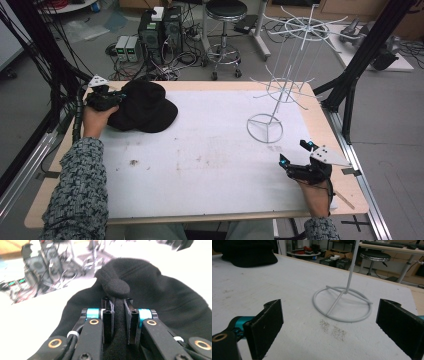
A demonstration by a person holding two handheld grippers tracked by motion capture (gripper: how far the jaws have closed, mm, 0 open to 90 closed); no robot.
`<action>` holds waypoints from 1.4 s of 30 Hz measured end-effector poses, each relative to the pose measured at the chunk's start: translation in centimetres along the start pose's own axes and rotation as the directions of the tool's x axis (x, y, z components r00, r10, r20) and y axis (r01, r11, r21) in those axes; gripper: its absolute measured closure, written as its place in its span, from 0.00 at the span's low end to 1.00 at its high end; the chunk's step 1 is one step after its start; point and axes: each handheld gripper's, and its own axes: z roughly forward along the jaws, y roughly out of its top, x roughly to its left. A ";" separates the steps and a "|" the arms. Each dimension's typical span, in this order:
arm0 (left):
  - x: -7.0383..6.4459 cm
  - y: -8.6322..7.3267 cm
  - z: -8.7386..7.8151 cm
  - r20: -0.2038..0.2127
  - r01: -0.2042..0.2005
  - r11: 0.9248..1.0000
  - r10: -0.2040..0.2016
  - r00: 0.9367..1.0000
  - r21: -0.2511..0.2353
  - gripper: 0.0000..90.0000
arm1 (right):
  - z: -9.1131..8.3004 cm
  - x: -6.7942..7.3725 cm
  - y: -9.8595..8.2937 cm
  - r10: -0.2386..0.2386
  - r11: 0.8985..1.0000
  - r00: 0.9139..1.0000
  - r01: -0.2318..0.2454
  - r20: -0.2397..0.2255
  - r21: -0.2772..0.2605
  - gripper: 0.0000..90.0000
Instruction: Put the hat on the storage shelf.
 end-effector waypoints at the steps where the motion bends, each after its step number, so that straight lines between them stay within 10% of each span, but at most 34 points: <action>1: -0.1 0.7 -0.8 0.032 0.014 0.998 -0.012 0.999 -0.057 0.90 | 0.0 0.0 0.0 -0.003 1.000 1.000 0.003 -0.001 -0.003 0.07; 11: -1.9 3.3 -2.9 0.164 0.002 0.967 0.041 0.986 -0.255 0.90 | 0.0 0.0 0.1 0.000 1.000 1.000 0.000 0.000 -0.011 0.07; 20: -2.5 5.2 -4.9 0.273 0.099 0.907 0.018 0.962 -0.409 0.90 | 0.0 -0.1 0.1 0.002 1.000 1.000 -0.002 0.000 -0.014 0.07; 34: -3.9 10.7 -8.5 0.383 0.155 0.847 0.060 0.922 -0.508 0.90 | -0.1 -0.2 0.1 0.008 1.000 1.000 -0.008 0.001 -0.020 0.07; 42: -6.3 14.4 -10.0 0.434 0.131 0.831 0.141 0.890 -0.540 0.90 | -0.1 -0.4 0.1 0.007 1.000 1.000 -0.007 0.003 -0.019 0.07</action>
